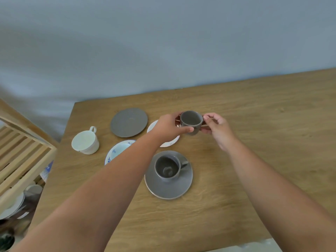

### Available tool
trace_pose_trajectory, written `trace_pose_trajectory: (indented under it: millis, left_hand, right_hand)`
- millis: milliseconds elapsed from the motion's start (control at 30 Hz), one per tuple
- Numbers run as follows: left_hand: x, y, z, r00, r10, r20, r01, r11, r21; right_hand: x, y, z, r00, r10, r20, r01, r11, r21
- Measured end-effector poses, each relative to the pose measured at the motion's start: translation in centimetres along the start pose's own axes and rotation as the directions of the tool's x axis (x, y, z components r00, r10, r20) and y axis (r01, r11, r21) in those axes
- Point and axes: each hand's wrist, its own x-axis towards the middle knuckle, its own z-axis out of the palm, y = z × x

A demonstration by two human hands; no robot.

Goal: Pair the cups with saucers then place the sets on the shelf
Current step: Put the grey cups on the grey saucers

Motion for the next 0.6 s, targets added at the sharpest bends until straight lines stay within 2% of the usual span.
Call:
trace_pose_trajectory:
  millis: [267,533,600]
  left_hand:
    - [-1.6,-2.1,-7.7,0.991,-0.076,-0.107,0.053,0.978,-0.200]
    - [-3.1,-6.7,-13.8,0.974,-0.159,-0.163,0.131,0.977,-0.171]
    - [-2.3,-12.7,-18.6,0.967,-0.213,-0.139,0.187,0.966,-0.179]
  right_hand:
    - [1.0,-3.8,6.7,0.991,-0.080,0.107,0.084,0.996,-0.025]
    - [4.0,-3.0,15.9,0.983,-0.015,0.185,0.033,0.995,-0.091]
    - [6.3,-2.1,23.4,0.982,0.028,0.188,0.001,0.989,-0.150]
